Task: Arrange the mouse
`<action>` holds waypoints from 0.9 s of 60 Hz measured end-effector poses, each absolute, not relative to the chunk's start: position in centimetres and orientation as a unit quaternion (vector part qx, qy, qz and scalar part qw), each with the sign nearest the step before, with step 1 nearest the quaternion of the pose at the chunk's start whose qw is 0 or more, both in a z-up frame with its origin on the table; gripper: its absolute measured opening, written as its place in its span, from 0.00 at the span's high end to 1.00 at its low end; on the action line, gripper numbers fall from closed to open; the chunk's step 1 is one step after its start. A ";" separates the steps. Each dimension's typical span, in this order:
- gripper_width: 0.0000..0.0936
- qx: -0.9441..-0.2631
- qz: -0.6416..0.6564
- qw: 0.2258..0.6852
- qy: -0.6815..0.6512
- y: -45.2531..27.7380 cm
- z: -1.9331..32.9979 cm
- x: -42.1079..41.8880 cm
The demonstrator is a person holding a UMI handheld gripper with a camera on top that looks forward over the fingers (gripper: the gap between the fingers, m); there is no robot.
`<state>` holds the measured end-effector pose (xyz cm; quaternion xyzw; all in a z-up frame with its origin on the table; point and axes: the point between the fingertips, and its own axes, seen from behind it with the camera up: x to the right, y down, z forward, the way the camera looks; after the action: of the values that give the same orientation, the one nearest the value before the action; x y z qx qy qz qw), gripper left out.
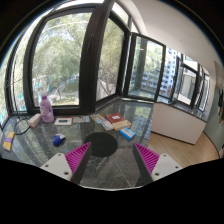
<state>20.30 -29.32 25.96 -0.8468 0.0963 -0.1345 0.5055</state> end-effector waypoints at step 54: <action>0.08 -0.894 0.028 0.448 -0.022 -8.8 2.7 -6.4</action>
<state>-6.42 -8.80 2.66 -0.8936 -0.0219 0.0276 0.4475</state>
